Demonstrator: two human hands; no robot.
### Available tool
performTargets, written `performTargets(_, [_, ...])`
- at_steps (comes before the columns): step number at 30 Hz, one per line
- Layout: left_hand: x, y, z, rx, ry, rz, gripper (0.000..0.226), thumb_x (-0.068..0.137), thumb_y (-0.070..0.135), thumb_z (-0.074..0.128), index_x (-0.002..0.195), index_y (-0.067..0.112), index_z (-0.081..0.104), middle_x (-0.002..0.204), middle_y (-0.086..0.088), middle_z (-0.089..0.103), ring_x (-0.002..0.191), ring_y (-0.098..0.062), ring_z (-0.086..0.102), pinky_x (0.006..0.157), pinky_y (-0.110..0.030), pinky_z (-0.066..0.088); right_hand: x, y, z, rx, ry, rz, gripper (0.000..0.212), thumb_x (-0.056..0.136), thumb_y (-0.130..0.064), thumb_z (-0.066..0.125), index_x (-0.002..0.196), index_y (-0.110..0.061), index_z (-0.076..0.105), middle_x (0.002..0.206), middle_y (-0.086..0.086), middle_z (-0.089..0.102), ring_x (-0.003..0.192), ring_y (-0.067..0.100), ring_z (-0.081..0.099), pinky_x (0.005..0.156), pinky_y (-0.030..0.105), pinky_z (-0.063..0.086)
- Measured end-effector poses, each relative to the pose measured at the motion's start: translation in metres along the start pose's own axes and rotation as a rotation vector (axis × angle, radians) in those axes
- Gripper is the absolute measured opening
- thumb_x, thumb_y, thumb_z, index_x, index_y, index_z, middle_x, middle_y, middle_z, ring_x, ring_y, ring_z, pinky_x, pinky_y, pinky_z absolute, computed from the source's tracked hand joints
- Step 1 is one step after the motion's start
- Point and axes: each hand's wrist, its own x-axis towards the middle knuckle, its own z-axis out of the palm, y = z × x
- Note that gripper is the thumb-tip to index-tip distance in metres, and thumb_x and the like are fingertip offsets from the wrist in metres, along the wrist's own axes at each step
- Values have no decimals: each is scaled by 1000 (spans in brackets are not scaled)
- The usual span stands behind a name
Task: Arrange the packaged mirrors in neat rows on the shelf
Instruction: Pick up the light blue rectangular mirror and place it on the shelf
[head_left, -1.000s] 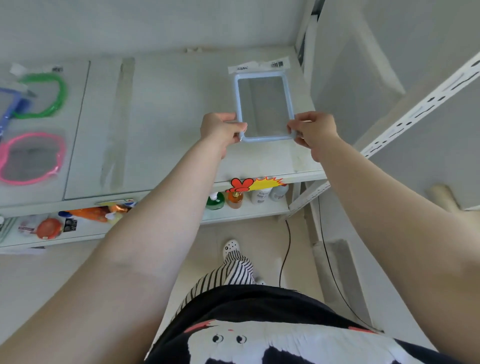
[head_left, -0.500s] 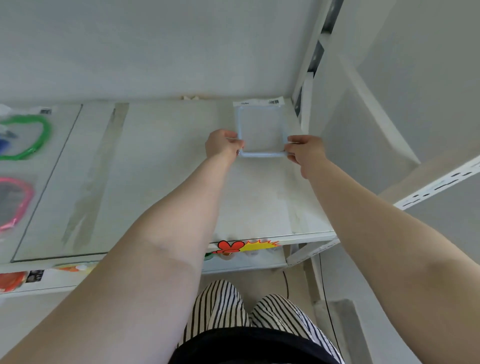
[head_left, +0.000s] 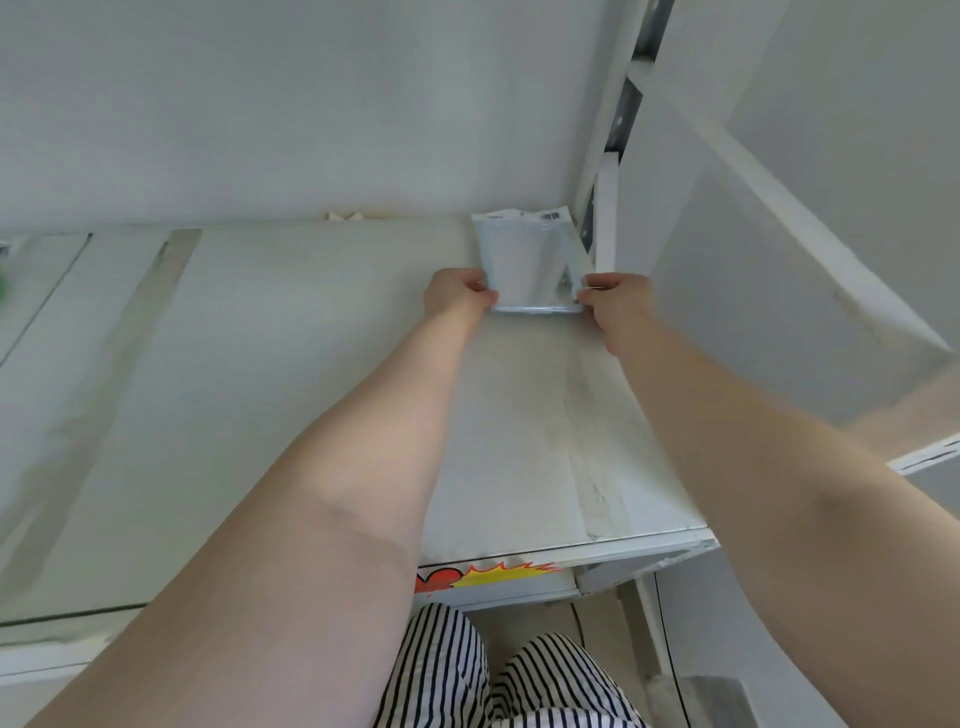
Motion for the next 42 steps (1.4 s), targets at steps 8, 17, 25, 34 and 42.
performTargets(8, [6, -7, 16, 136, 102, 46, 38, 82, 10, 69, 119, 6, 66, 117, -13, 69, 112, -23, 63, 99, -24, 44, 16, 4, 3, -113, 33, -66, 27, 76, -8, 76, 102, -10, 73, 106, 9, 72, 95, 23, 67, 95, 35, 53])
performTargets(17, [-1, -7, 18, 132, 169, 26, 36, 81, 12, 70, 116, 7, 68, 117, -12, 70, 112, -21, 64, 101, -22, 44, 14, 1, 4, -155, 17, -62, 22, 73, -5, 75, 95, -12, 75, 84, 1, 69, 85, 20, 65, 88, 31, 55])
performTargets(25, [-2, -5, 18, 172, 191, 17, 37, 84, 18, 69, 119, 7, 66, 118, -11, 69, 114, -23, 63, 100, -23, 43, 16, 1, 2, -206, 22, -65, 23, 79, -11, 74, 101, -7, 70, 97, 9, 67, 96, 25, 65, 83, 28, 51])
performTargets(34, [-40, 26, -23, 362, 130, 55, 47, 88, 24, 63, 133, 13, 54, 132, -7, 59, 124, -21, 54, 104, -25, 37, -33, -20, -16, -366, -52, -147, 41, 83, -27, 70, 120, -13, 60, 122, 7, 61, 111, 26, 60, 96, 36, 50])
performTargets(42, [-129, 21, -124, 651, 5, 85, 56, 83, 22, 66, 137, 21, 51, 140, -8, 51, 131, -25, 47, 109, -32, 37, -144, -44, 2, -684, -410, -481, 45, 82, -24, 72, 125, -17, 60, 129, 9, 57, 124, 27, 49, 102, 33, 41])
